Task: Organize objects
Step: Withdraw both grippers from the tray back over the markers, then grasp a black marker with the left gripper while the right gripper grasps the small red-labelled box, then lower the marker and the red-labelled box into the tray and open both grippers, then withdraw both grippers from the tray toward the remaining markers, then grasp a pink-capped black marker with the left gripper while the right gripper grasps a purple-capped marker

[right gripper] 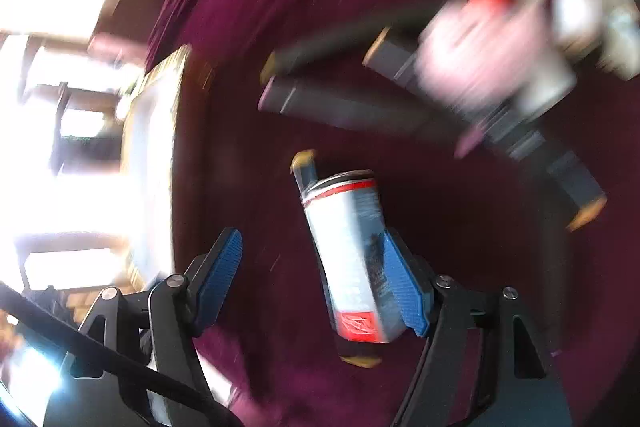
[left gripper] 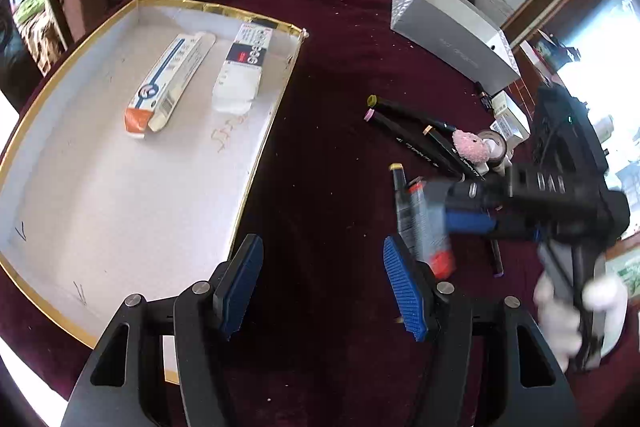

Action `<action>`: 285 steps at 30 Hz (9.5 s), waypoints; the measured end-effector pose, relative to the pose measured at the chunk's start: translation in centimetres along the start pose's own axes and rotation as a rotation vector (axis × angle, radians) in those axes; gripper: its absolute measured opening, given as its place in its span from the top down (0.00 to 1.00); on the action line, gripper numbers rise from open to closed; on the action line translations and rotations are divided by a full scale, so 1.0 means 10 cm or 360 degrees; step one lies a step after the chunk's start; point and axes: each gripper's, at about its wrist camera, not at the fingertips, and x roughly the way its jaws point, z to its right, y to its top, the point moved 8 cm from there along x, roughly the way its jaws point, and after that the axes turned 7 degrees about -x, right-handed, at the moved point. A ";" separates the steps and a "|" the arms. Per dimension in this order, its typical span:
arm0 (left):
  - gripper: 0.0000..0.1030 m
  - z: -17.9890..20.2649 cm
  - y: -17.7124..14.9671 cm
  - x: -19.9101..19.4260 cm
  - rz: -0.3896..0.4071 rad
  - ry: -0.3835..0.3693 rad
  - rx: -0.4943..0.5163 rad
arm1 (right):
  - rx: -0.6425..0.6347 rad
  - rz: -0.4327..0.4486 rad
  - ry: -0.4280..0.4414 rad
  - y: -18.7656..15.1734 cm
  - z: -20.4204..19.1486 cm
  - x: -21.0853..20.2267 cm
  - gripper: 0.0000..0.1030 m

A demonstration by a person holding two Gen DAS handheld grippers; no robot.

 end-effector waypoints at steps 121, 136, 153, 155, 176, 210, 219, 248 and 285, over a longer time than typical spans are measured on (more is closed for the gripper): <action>0.89 0.30 -0.27 -0.10 0.0083 -0.0090 0.0411 | -0.0120 0.0355 -0.0573 -0.93 -0.01 -0.62 0.76; 0.89 -0.95 0.85 -0.48 0.0255 0.0088 0.0167 | -0.0172 0.0343 -0.0138 -0.17 -1.35 -0.11 0.75; 0.89 -1.60 1.52 0.26 0.0145 0.0207 0.0184 | -0.0052 0.0242 -0.0115 0.62 -1.97 1.00 0.75; 0.89 -1.62 1.54 0.31 0.0138 0.0207 0.0186 | -0.0052 0.0242 -0.0169 0.66 -1.94 1.05 0.75; 0.87 -1.75 1.66 0.37 0.0169 0.0302 0.0196 | -0.0114 0.0249 -0.0333 0.82 -1.92 1.18 0.75; 0.54 -0.48 1.03 -0.60 0.0226 -0.0015 0.0175 | -0.0058 0.0535 -0.0431 -0.04 -1.04 -0.42 0.53; 0.54 0.35 0.25 -0.16 -0.0051 -0.0184 0.0323 | 0.0289 0.0688 -0.0568 -0.46 0.28 -1.28 0.49; 0.54 0.29 -0.29 0.08 -0.0118 -0.0093 0.0085 | -0.0161 0.0056 -0.0055 0.11 -0.23 -0.01 0.43; 0.54 0.52 -0.10 0.70 0.0007 0.0280 0.0531 | 0.0194 0.0408 0.0127 -0.44 0.44 -0.89 0.39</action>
